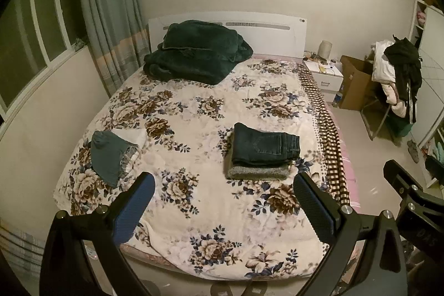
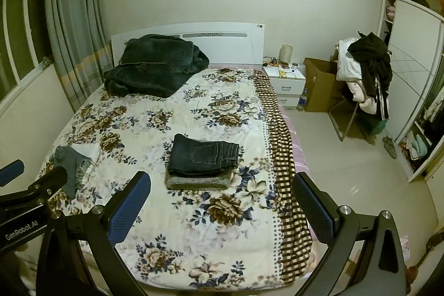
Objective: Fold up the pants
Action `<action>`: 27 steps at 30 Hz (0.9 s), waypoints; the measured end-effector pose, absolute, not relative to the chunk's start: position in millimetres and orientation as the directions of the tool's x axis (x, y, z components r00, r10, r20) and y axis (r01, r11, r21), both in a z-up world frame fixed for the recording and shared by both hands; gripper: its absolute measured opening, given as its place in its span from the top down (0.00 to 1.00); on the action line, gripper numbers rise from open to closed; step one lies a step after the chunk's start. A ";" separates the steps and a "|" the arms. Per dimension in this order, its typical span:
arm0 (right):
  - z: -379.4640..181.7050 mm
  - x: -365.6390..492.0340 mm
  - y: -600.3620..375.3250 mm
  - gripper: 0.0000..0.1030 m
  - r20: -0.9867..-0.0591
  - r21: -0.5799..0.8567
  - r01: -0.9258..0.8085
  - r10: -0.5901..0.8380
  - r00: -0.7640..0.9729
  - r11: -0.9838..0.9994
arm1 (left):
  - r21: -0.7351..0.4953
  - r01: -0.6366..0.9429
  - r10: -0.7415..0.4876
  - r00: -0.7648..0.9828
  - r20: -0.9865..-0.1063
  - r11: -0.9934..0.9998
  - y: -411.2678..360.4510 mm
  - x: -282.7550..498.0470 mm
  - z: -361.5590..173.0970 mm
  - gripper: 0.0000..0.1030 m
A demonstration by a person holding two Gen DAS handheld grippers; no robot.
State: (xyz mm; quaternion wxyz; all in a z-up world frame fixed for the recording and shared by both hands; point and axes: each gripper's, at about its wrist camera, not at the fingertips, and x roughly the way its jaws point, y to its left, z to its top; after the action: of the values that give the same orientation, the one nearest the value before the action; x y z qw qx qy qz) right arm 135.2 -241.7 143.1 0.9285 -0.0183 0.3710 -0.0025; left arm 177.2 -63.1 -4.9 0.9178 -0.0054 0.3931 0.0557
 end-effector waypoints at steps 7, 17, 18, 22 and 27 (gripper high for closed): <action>143.5 136.1 -242.5 0.00 -0.687 -0.031 -0.009 -0.015 0.726 0.999 | 0.042 -0.113 0.108 0.687 -0.719 0.993 -66.0 177.4 -3.9 0.01; 143.5 137.8 -242.3 0.00 -0.686 -0.020 -0.002 -0.012 0.728 1.000 | 0.052 -0.122 0.123 0.696 -0.708 0.991 -73.6 177.7 2.6 0.01; 143.3 138.4 -241.4 0.00 -0.685 -0.019 0.000 -0.013 0.729 1.000 | 0.050 -0.121 0.121 0.696 -0.708 0.991 -73.2 177.6 2.5 0.01; 143.3 135.3 -243.4 0.00 -0.682 -0.017 0.007 -0.017 0.731 1.000 | 0.053 -0.120 0.122 0.696 -0.708 0.991 -73.3 177.2 2.4 0.01; 145.1 128.0 -247.9 0.00 -0.679 -0.015 0.015 -0.021 0.734 1.000 | 0.054 -0.124 0.126 0.697 -0.706 0.991 -74.6 175.7 3.0 0.01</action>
State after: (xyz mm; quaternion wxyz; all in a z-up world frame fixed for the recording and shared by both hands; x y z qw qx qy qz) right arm 128.0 -247.9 145.1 0.9310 -0.0041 0.3649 -0.0095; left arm 175.7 -74.6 3.0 0.9210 0.0010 0.3836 0.0679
